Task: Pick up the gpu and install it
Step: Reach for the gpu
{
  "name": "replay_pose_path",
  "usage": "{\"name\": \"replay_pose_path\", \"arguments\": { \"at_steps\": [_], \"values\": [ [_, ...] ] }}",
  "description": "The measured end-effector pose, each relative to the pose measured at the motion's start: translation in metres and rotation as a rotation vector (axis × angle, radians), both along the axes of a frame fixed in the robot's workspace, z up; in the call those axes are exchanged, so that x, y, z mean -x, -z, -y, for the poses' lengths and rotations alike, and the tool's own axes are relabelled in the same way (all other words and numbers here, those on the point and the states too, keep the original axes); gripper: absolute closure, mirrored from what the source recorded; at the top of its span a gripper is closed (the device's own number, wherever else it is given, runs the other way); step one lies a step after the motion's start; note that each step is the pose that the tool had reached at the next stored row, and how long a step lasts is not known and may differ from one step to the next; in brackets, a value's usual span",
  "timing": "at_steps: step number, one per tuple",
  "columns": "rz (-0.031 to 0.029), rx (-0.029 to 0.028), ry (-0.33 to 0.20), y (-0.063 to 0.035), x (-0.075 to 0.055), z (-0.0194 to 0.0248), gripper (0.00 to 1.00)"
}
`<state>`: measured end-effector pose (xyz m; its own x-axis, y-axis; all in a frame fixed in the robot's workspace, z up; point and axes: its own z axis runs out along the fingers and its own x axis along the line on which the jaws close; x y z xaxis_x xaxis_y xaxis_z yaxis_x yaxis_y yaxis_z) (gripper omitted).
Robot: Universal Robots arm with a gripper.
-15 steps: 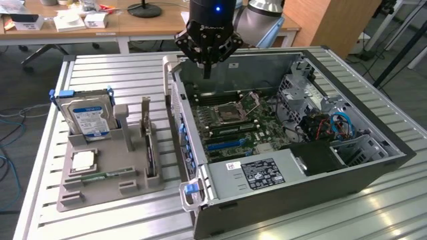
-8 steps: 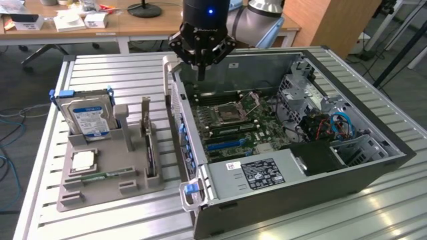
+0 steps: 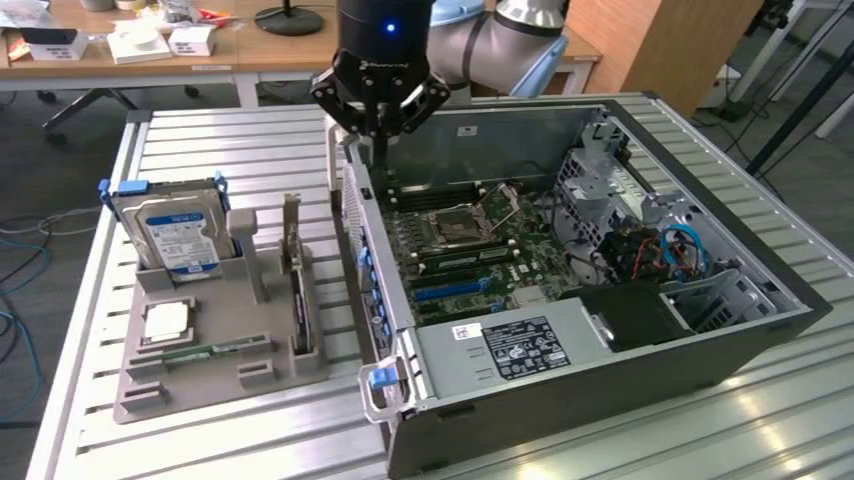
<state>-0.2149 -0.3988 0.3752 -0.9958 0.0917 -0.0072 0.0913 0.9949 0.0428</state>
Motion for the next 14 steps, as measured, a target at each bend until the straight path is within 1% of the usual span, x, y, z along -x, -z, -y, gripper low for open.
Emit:
{"name": "replay_pose_path", "arguments": {
  "at_steps": [4, 14],
  "values": [
    [0.0001, -0.0001, 0.0, 0.0014, 0.011, 0.0, 0.9],
    [0.0, -0.0001, 0.001, 0.004, 0.032, 0.0, 0.9]
  ]
}}
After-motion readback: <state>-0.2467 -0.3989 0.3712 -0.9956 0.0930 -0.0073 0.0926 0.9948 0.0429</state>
